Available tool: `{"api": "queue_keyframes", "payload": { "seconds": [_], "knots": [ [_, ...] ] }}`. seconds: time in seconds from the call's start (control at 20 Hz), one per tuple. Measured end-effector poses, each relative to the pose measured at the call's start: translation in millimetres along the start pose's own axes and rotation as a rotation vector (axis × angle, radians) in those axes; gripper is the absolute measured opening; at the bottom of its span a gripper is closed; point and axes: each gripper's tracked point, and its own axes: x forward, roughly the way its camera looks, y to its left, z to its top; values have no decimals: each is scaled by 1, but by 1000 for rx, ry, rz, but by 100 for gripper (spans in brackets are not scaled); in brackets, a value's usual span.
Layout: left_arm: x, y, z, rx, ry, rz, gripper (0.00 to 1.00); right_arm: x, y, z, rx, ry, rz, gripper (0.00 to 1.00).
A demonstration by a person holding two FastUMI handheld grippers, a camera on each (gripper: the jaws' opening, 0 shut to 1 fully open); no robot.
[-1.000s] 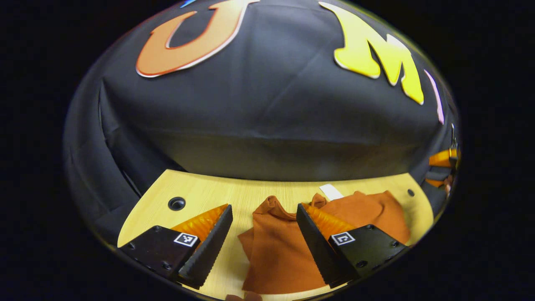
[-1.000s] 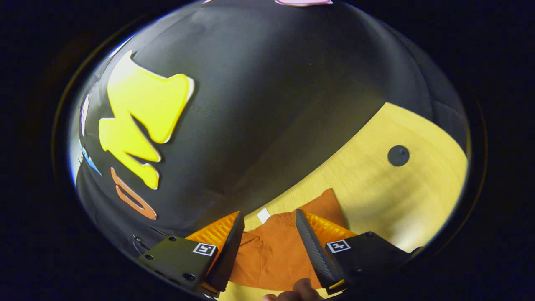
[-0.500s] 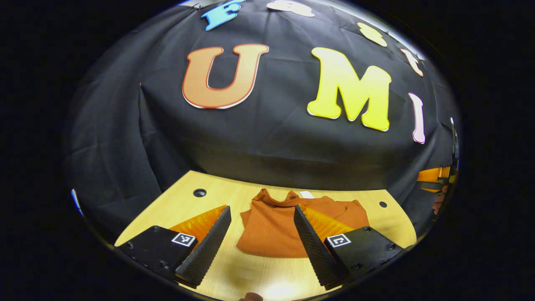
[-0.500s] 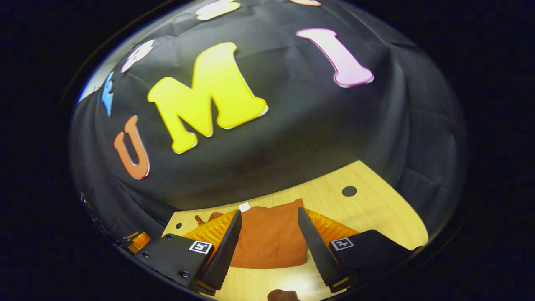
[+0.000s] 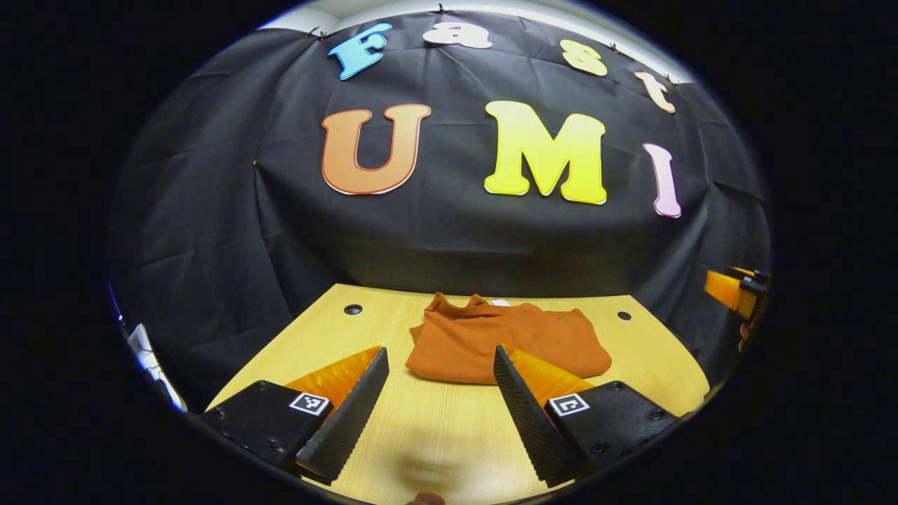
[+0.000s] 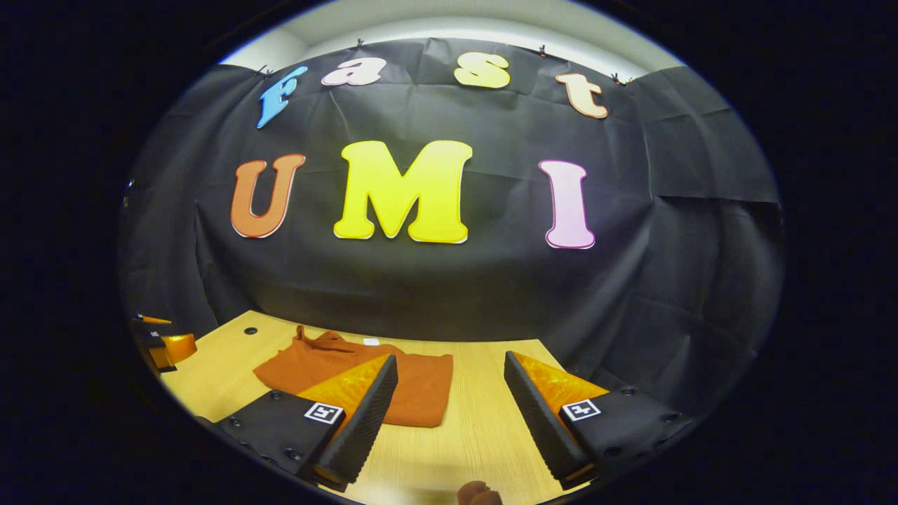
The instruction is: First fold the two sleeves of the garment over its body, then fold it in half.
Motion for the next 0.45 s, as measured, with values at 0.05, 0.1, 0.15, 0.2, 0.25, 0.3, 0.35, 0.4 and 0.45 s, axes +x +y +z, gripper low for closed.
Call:
{"api": "queue_keyframes", "payload": {
  "seconds": [0.05, 0.1, 0.15, 0.2, 0.25, 0.3, 0.35, 0.4, 0.45],
  "knots": [
    [-5, -2, 2, 9, -8, -2, 98, -7, 6, -4, -11, 0, 8, 97],
    [-6, -2, 5, 23, -21, 0, 98, -14, 13, -4, -13, 0, 21, 96],
    [-6, -5, 9, 37, -32, -4, 98, -19, 19, -4, -9, 0, 32, 94],
    [-6, -9, 12, 44, -36, -11, 98, -22, 21, -1, -9, -4, 34, 94],
    [-8, -14, 14, 46, -36, -22, 98, -25, 22, 3, -10, -8, 28, 95],
    [-7, -17, 15, 47, -40, -29, 100, -27, 25, 7, -6, -10, 28, 95],
    [-6, -21, 17, 47, -44, -38, 98, -25, 29, 7, -3, -8, 29, 95],
    [-5, -24, 18, 49, -47, -43, 98, -24, 32, 5, -6, -3, 32, 95],
    [-2, -23, 16, 50, -43, -42, 98, -22, 35, 4, -15, 1, 34, 94]
  ]
}}
